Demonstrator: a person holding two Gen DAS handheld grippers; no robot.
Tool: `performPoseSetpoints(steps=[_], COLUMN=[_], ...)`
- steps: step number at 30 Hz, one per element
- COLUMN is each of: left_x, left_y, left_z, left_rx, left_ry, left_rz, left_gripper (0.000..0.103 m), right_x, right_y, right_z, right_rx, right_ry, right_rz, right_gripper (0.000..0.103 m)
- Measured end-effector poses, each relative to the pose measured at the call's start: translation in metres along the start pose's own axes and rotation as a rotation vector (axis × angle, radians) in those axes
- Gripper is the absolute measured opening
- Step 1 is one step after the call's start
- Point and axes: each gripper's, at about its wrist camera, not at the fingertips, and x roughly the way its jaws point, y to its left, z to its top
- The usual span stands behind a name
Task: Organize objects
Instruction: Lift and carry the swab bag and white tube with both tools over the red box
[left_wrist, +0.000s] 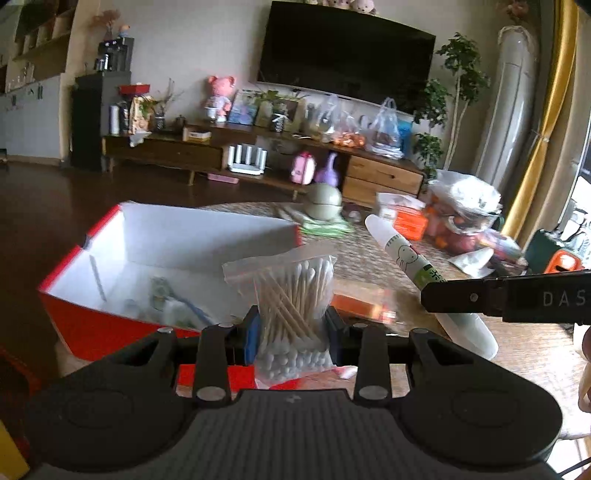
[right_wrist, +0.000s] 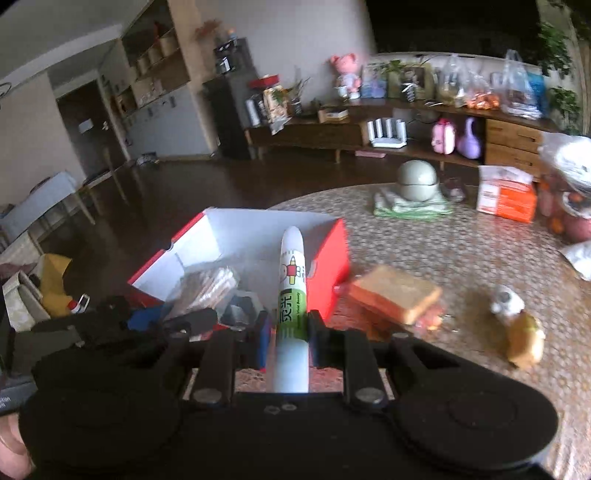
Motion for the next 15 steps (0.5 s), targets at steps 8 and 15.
performPoseSetpoints(steps=[8, 15], left_x=[0.011, 0.036], left_y=[0.051, 0.089], left_z=[0.016, 0.034], left_rx=[0.034, 0.059], left_ry=[0.020, 0.059], left_rz=[0.073, 0.135], left_gripper=[0.034, 0.034], right_x=[0.046, 0.090], right_y=[0.022, 0.028], right_z=[0.017, 0.024], right_rx=[-0.040, -0.049], right_ry=[0.037, 0.078], right_rz=[0.017, -0.002], right_gripper=[0.020, 0.020])
